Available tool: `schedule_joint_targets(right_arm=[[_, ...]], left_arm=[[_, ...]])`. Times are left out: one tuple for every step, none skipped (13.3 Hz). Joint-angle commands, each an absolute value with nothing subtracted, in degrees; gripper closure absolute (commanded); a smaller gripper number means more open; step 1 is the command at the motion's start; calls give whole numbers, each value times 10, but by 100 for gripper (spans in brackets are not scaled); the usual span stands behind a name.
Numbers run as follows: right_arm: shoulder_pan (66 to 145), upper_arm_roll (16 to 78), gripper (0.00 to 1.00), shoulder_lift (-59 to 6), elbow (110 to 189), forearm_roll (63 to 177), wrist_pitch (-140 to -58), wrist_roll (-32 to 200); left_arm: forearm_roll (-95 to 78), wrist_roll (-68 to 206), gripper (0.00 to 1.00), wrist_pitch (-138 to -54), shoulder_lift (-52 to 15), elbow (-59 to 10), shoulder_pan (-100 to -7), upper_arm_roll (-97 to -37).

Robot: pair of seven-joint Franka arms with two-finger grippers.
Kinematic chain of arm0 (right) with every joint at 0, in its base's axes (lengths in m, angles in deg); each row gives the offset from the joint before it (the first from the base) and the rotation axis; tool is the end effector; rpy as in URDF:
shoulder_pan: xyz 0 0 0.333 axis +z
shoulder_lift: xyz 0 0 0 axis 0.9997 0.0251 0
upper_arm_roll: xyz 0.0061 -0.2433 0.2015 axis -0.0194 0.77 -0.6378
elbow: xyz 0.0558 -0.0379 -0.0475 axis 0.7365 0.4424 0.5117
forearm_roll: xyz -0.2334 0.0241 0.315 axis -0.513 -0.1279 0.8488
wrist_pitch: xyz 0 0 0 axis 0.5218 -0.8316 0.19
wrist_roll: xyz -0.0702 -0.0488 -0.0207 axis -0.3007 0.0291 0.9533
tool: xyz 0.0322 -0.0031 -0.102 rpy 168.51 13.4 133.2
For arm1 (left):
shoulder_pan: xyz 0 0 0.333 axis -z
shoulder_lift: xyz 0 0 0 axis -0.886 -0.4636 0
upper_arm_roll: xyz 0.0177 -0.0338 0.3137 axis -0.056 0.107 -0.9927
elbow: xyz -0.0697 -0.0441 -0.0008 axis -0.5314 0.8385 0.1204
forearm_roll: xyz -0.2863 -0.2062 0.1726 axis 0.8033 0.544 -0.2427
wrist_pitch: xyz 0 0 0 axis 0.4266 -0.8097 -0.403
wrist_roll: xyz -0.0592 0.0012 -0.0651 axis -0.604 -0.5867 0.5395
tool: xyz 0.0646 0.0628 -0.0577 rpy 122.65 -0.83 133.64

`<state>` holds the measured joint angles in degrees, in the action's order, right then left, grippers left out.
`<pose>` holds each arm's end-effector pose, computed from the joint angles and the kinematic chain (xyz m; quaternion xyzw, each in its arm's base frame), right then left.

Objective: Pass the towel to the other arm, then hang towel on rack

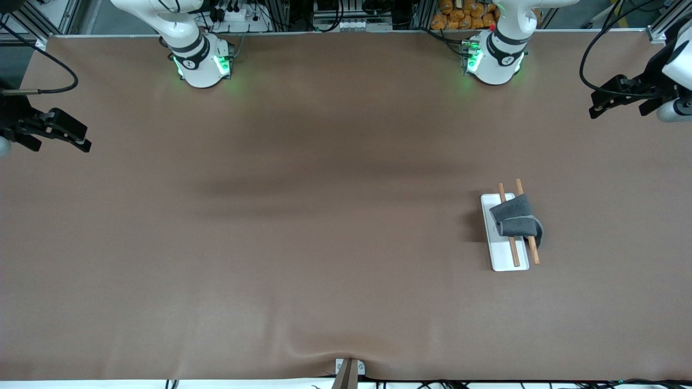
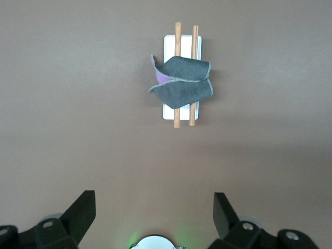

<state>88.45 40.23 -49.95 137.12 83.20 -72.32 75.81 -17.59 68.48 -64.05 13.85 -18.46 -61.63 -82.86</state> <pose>0.5549 0.0119 0.6497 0.9997 -0.0157 0.0180 0.0016 0.5061 -0.0292 0.6501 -0.9995 -0.0257 0.0174 0.0055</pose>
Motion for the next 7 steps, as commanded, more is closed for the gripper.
schedule_joint_targets(right_arm=[[881, 401, 0, -494, 1359, 823, -715, 764], [881, 401, 0, -494, 1359, 823, -715, 764], [881, 401, 0, -494, 1359, 823, -715, 764], [881, 401, 0, -494, 1359, 823, -715, 764], [881, 401, 0, -494, 1359, 823, -715, 764], [881, 401, 0, -495, 1359, 823, -715, 764], [881, 401, 0, -496, 1359, 823, -714, 764]], left_arm=[[-192, 687, 0, -639, 126, -163, -611, -833], [-192, 686, 0, -639, 126, -163, -611, -833], [-192, 686, 0, -638, 126, -163, -611, -833], [-191, 686, 0, -638, 123, -163, -610, -832], [-191, 686, 0, -638, 122, -163, -609, -832], [-192, 687, 0, -638, 122, -163, -609, -832], [-191, 687, 0, -635, 122, -163, -609, -832]])
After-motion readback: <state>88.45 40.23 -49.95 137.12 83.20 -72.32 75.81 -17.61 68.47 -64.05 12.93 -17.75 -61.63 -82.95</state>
